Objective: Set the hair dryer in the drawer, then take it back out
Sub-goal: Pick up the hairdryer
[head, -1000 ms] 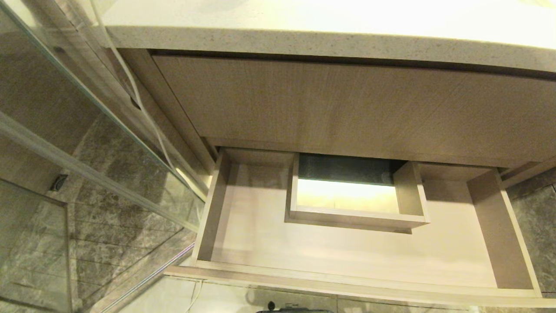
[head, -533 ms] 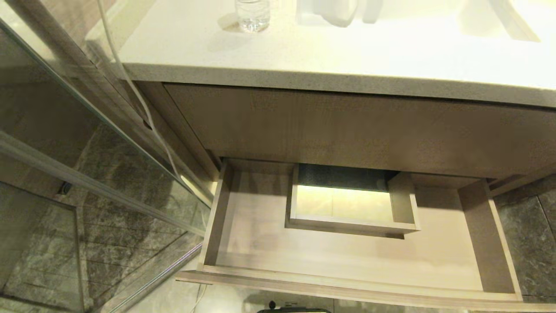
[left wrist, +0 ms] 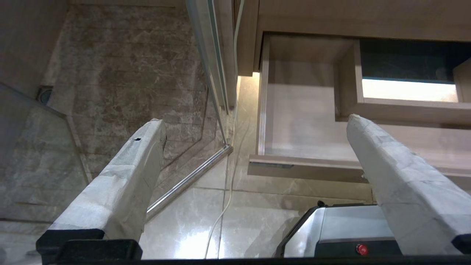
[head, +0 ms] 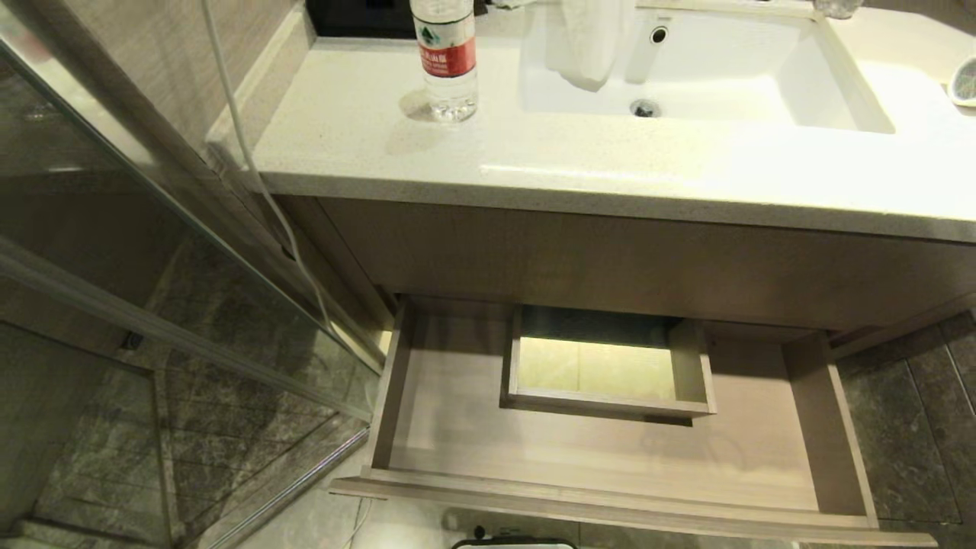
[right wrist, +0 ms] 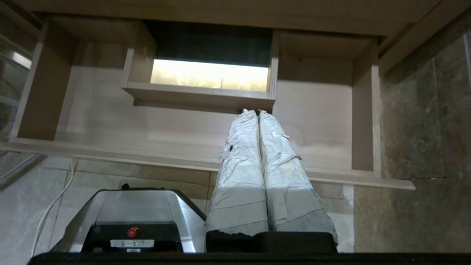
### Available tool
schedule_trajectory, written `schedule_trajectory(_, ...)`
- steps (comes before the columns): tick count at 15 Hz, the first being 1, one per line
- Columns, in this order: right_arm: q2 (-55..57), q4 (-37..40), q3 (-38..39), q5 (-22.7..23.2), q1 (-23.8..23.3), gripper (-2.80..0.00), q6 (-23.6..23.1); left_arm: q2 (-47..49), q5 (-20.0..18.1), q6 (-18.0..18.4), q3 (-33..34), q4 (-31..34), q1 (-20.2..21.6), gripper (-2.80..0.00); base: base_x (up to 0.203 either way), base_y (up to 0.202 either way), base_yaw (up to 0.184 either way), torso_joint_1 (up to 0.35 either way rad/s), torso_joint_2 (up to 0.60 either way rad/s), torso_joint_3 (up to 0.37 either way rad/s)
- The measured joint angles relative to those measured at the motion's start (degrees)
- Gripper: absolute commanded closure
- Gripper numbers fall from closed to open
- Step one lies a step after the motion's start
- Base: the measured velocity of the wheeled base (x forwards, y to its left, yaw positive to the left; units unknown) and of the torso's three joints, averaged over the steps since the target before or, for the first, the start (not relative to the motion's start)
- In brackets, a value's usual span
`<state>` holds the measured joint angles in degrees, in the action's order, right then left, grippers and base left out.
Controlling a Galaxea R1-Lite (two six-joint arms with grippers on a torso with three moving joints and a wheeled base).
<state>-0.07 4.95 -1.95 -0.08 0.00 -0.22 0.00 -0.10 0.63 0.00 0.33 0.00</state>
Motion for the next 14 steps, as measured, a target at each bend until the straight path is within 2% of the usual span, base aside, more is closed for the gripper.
schedule_trajectory(5,0.0,0.0,0.0,0.0,0.0,0.0,0.0,0.0,0.0,0.0,0.0,-0.1,0.0,-2.8,0.0,0.0,0.0,0.18,-0.34,-0.159)
schedule_trajectory(14,0.0,0.0,0.0,0.0,0.0,0.0,0.1,0.0,0.0,0.1,0.0,0.0,0.0,-2.8,0.0,0.0,0.0,0.002,0.0,-0.002)
